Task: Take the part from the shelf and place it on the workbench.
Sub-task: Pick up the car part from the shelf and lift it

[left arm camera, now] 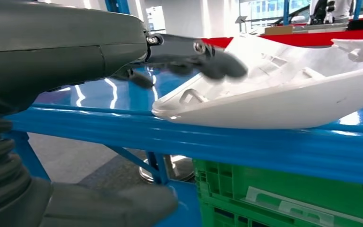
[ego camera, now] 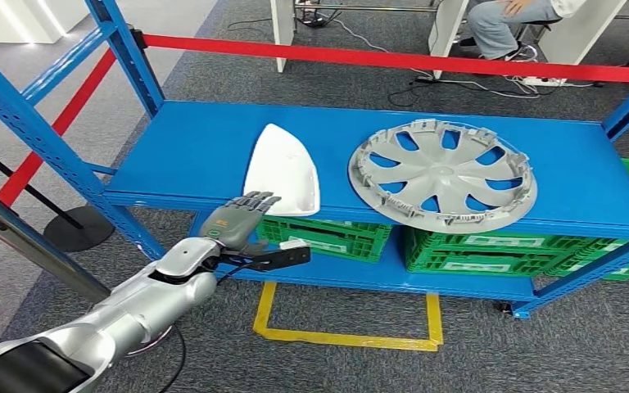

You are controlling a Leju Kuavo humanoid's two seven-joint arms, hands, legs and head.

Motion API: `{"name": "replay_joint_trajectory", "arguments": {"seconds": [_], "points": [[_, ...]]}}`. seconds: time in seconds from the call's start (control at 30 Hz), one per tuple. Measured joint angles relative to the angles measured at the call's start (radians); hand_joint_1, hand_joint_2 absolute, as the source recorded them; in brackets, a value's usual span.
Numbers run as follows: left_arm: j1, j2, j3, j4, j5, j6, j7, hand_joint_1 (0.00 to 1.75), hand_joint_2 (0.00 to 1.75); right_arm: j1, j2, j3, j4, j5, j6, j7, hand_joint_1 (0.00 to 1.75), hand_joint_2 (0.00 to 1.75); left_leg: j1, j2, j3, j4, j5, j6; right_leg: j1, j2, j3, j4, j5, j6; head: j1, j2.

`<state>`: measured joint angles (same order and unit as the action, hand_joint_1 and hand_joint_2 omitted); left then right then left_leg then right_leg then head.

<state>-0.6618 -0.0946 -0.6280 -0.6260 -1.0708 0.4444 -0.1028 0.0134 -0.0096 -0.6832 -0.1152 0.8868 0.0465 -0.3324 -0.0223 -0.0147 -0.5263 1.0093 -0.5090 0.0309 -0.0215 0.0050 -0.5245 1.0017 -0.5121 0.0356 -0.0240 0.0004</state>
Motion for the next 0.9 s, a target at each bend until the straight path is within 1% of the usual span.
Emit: {"name": "replay_joint_trajectory", "arguments": {"seconds": [0.5, 0.73, 0.9], "points": [[-0.003, 0.01, -0.013, 0.0, -0.024, 0.002, 0.02, 1.75, 1.75, 0.003, -0.004, -0.004, 0.0, -0.028, 0.004, -0.006, 0.0, 0.0, 0.0, 0.0, 0.0, 0.0, 0.0, 0.0, 0.0, 0.0, 0.001, 0.0, 0.0, 0.0, 0.0, 0.0], [-0.011, 0.017, -0.015, -0.001, -0.036, 0.015, 0.041, 1.75, 1.75, 0.005, -0.007, -0.011, 0.0, -0.04, 0.005, 0.008, 0.0, 0.0, 0.0, 0.0, 0.0, 0.0, 0.001, 0.002, 0.0, -0.001, 0.001, 0.0, 0.001, 0.001, 0.0, 0.0], [-0.019, 0.025, -0.015, -0.019, -0.045, 0.016, 0.047, 1.75, 1.75, 0.005, -0.007, -0.012, 0.0, -0.041, 0.002, 0.0, 0.0, 0.0, 0.0, 0.0, 0.0, 0.0, 0.002, 0.003, 0.0, -0.001, 0.001, 0.0, 0.002, 0.003, 0.0, 0.0]]}}
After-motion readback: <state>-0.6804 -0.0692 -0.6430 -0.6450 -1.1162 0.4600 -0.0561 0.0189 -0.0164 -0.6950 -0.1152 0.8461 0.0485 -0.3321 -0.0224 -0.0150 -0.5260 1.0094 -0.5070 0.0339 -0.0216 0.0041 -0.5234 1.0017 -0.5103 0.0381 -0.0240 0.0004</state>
